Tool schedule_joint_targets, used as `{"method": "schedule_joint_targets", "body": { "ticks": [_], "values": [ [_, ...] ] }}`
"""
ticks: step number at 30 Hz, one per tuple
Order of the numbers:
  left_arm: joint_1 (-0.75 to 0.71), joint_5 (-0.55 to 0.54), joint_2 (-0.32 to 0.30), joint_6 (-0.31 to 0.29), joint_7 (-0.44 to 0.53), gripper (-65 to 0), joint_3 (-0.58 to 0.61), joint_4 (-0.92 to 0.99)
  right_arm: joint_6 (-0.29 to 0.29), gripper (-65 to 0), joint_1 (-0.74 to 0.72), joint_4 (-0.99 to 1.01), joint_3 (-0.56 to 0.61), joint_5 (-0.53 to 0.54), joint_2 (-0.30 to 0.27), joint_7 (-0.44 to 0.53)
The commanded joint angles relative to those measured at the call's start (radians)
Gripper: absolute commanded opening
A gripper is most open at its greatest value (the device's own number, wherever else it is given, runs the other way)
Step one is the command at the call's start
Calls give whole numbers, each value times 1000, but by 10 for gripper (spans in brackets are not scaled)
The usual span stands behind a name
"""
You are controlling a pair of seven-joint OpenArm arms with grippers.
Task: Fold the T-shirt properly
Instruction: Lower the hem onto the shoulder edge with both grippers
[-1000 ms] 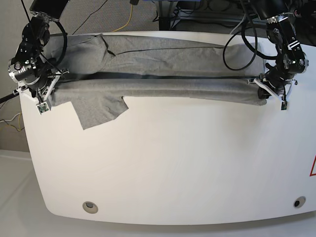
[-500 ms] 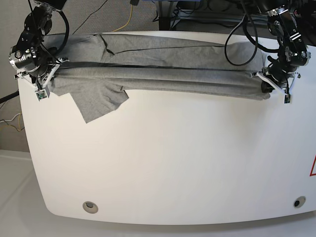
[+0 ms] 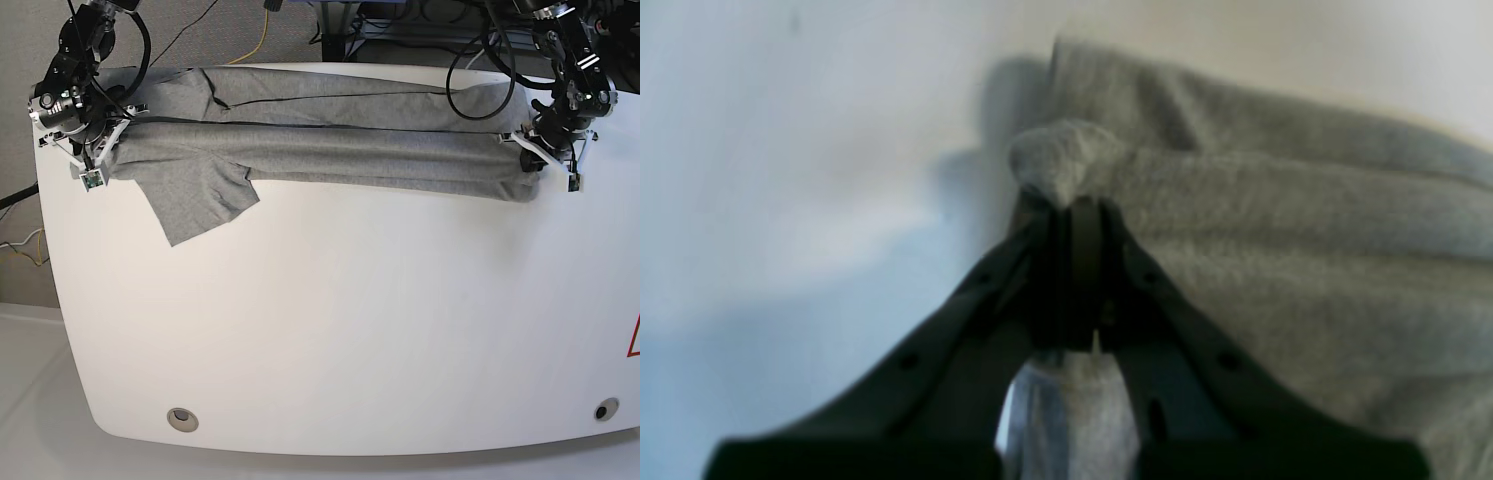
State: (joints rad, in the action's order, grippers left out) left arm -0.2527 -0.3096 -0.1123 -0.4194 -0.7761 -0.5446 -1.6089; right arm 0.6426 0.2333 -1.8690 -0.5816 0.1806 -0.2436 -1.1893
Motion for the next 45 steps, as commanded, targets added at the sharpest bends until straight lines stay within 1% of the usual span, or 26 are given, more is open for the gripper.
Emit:
{"method": "schedule_joint_targets", "body": {
  "ticks": [1, 6, 9, 16, 22, 25, 38, 45],
  "values": [
    [3, 8, -14, 6, 4, -624, -6, 20, -7, -650, -4, -14, -7, -8, -18, 9],
    [2, 8, -14, 6, 5, -624, -10, 80, -7, -650, 5, -14, -7, -10, -1, 9],
    [-3, 8, -14, 6, 22, -624, -10, 101, -8, -650, 16, -14, -7, -10, 7, 9],
    [-30, 8, -13, 6, 53, -624, -4, 108, -8, -650, 27, 24, -7, -10, 10, 15],
    [-33, 7, -13, 6, 53, -624, -2, 108, -8, -650, 59, 73, -7, -10, 10, 99],
    [-33, 7, -13, 6, 53, -624, -4, 108, -8, -650, 70, 98, -7, -10, 10, 124],
    [-35, 7, -13, 6, 53, -624, -4, 108, -7, -650, 76, 180, -7, -10, 10, 210],
    [-35, 7, -13, 6, 53, -619, -4, 108, -2, -650, 76, 179, -7, -8, 10, 216]
  ]
}}
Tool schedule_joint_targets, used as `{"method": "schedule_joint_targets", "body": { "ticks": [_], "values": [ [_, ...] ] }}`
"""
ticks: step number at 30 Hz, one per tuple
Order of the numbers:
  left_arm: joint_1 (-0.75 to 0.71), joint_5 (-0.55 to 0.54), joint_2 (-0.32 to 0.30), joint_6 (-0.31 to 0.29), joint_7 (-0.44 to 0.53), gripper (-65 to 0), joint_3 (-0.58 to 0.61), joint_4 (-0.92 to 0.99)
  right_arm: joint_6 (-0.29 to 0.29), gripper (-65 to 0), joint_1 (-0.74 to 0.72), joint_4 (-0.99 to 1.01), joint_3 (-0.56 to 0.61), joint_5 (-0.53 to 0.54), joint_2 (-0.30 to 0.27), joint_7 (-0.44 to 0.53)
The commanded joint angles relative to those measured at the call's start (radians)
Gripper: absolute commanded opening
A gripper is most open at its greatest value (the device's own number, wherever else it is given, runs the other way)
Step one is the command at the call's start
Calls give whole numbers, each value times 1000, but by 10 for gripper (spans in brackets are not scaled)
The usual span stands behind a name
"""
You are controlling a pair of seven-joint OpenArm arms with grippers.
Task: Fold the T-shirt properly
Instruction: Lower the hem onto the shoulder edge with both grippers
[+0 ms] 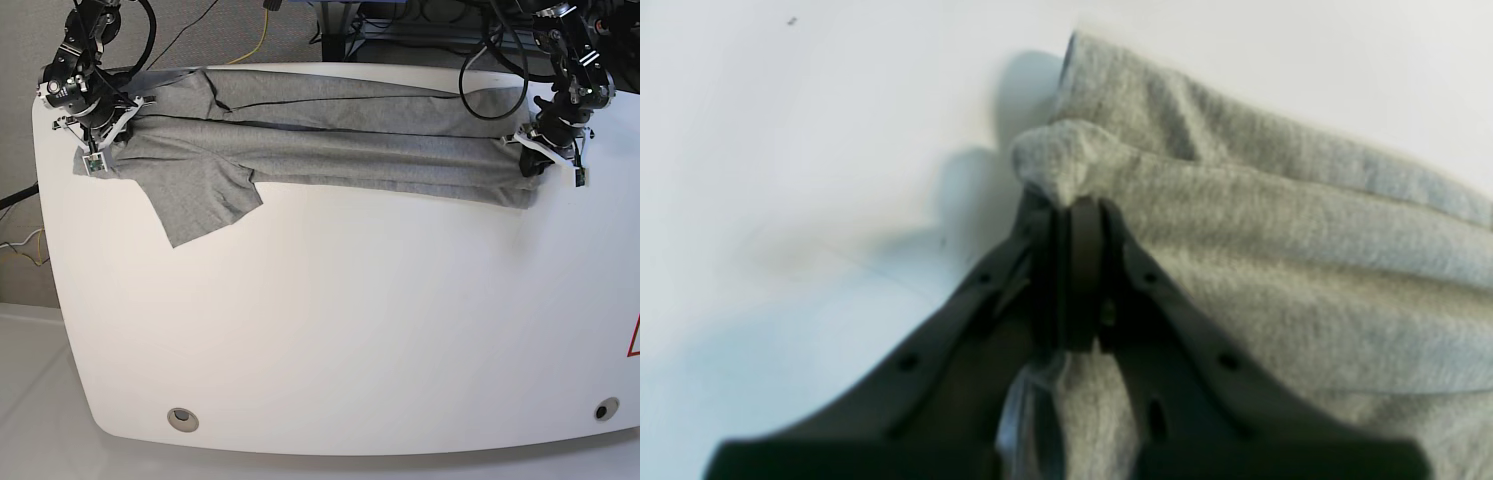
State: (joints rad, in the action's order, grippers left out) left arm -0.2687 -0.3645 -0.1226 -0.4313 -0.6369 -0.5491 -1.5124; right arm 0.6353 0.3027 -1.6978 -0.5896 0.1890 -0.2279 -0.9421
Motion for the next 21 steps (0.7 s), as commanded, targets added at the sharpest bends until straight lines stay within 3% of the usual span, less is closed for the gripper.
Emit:
{"method": "schedule_joint_targets", "body": {
  "ticks": [1, 5, 12, 16, 21],
  "values": [
    [-19, 61, -4, 18, -87, -619, 1, 11, 7, -650, 6, 8, 1, -16, -6, -31],
    [-19, 61, -4, 18, -87, -564, 2, 5, 7, -617, 6, 5, 1, -12, -6, -31],
    [-19, 60, -4, 18, -87, -332, 2, 3, 7, -355, 8, 5, 1, -10, -6, -31],
    [-19, 60, -7, 18, -87, -292, 2, 3, 8, -193, 23, -5, 1, -9, -6, -30],
    [-16, 58, -7, -8, -87, -262, 2, 3, 8, -55, 26, -49, 0, -9, -6, -30]
  ]
}}
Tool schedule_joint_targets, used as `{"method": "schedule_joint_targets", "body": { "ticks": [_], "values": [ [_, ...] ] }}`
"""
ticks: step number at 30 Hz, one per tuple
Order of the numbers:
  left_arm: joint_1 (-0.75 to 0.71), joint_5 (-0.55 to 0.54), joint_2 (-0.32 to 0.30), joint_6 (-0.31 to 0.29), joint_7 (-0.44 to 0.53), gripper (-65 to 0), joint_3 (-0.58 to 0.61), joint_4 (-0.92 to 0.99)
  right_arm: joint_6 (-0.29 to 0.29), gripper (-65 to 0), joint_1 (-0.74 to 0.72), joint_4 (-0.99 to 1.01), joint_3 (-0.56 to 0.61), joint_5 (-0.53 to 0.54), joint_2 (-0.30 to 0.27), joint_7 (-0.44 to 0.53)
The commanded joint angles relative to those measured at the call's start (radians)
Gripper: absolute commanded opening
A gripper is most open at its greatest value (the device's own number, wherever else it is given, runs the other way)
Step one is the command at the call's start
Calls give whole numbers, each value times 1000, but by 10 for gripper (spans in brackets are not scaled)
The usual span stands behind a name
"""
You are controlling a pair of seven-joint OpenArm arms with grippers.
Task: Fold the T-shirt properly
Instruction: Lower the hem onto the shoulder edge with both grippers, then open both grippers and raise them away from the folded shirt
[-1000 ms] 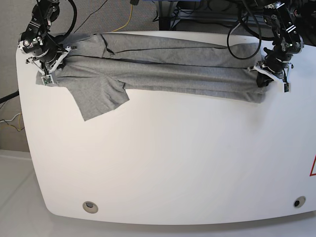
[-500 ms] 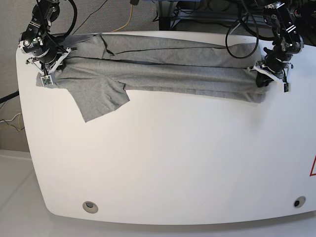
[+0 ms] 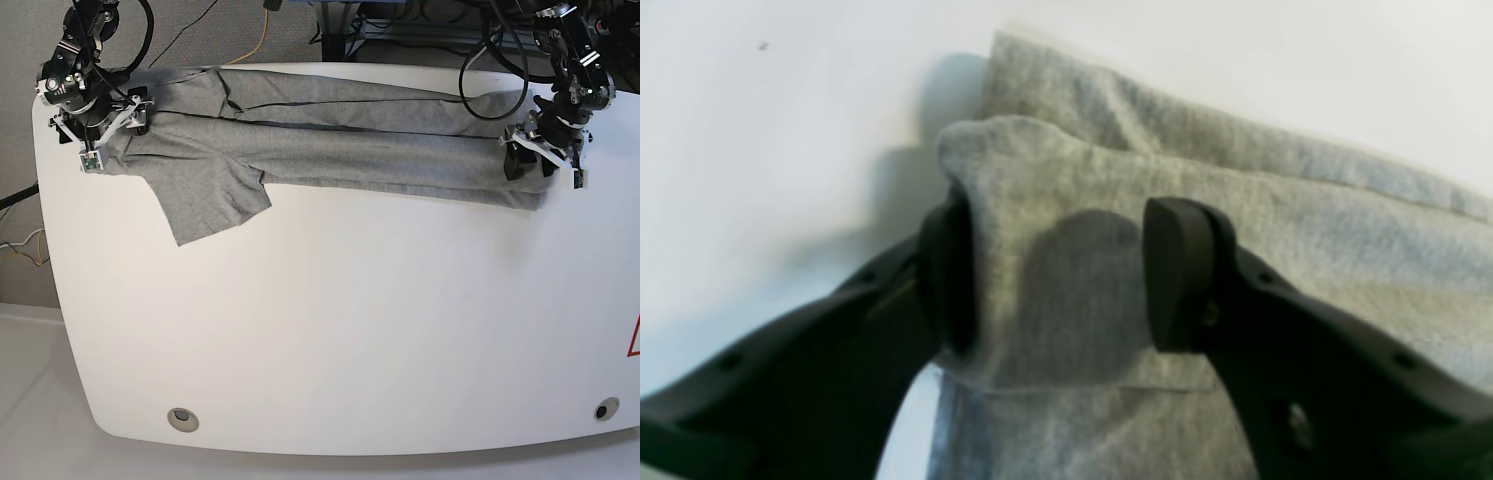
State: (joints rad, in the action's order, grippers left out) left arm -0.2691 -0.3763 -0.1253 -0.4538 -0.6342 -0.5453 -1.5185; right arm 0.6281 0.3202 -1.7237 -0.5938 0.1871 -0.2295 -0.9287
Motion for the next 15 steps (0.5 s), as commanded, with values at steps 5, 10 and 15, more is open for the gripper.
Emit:
{"method": "schedule_joint_targets", "body": {
  "ticks": [5, 10, 15],
  "values": [
    [-11, 70, -6, -23, -89, -236, -3, 5, 16, -25, 9, -80, -4, -7, -5, -48],
    [-2, 70, -3, -27, -89, -206, -8, -61, 16, -25, 3, -131, -61, -5, -5, -51],
    [-2, 70, -3, -26, -89, -188, -8, -139, 16, -25, -25, -160, -70, -5, -14, -91]
  ]
}}
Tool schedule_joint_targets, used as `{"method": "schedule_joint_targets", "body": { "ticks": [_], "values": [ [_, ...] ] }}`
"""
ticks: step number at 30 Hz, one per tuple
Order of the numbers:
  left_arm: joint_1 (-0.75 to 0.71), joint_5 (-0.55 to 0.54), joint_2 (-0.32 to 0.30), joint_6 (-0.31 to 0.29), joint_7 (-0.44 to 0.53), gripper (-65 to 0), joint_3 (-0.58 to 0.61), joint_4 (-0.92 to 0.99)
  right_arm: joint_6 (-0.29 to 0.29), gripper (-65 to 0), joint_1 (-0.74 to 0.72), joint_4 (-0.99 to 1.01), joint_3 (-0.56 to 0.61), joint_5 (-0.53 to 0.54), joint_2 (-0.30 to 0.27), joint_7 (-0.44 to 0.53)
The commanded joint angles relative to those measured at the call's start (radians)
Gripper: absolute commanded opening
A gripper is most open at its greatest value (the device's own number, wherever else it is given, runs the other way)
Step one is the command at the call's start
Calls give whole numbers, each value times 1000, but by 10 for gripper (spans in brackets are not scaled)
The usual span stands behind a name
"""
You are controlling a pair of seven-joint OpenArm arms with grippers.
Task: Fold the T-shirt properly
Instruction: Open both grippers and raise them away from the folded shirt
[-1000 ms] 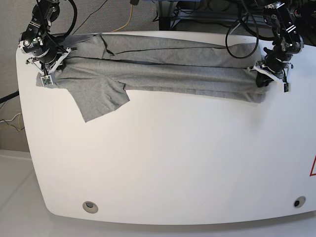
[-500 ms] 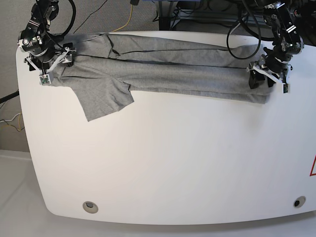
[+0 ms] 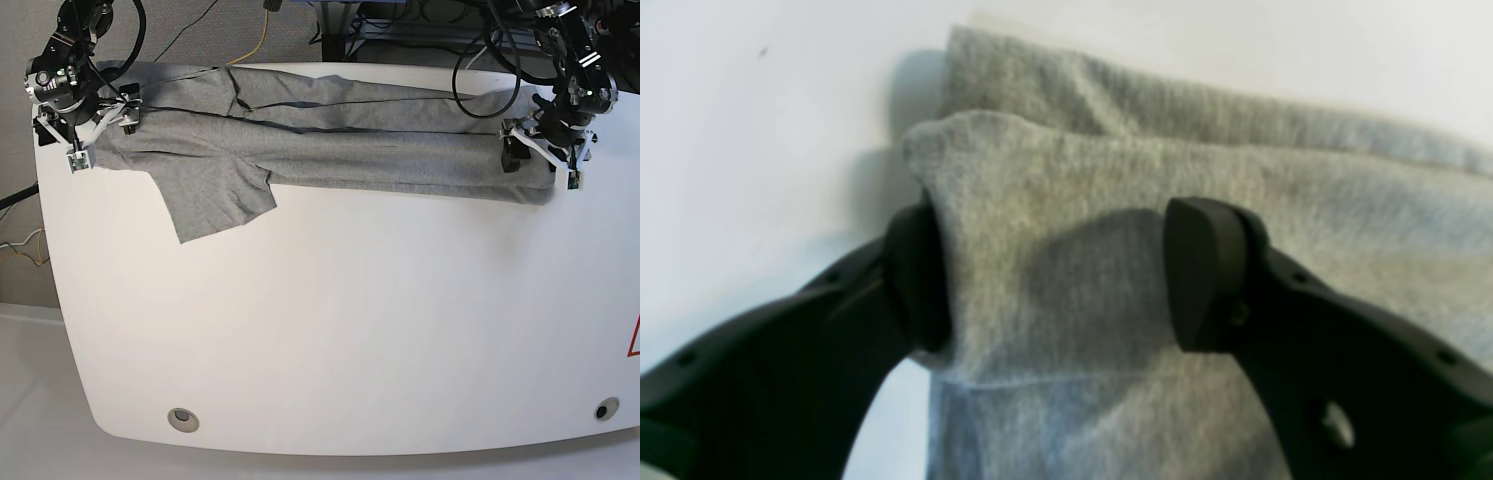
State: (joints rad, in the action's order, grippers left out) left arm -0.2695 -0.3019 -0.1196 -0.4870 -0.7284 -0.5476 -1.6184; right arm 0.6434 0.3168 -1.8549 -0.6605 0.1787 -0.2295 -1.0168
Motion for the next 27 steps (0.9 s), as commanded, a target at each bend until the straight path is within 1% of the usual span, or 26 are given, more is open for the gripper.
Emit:
{"method": "schedule_joint_targets", "body": {
  "ticks": [1, 7, 11, 17, 24, 27],
  "values": [
    [-1, -4, -9, 7, 5, -188, -6, -52, 2, -25, -28, -32, -3, 3, -15, -10],
    [-1, -4, -7, 11, 3, -189, -6, -142, 2, -25, -41, -38, -3, 3, -37, -23],
    [-1, -3, -7, 12, 3, -189, -6, -164, 2, -25, -64, -38, -3, 3, -41, -29],
    [9, -3, -13, 12, 3, -189, -30, -170, 2, -25, -120, -50, -3, 0, -43, -104],
    [32, -1, -15, 12, 2, -189, -67, -205, 2, -25, -178, -70, 0, 0, -43, -135],
    [54, -1, -30, 12, 2, -189, -82, -205, 2, -25, -201, -70, 3, 3, -43, -147]
  ]
}}
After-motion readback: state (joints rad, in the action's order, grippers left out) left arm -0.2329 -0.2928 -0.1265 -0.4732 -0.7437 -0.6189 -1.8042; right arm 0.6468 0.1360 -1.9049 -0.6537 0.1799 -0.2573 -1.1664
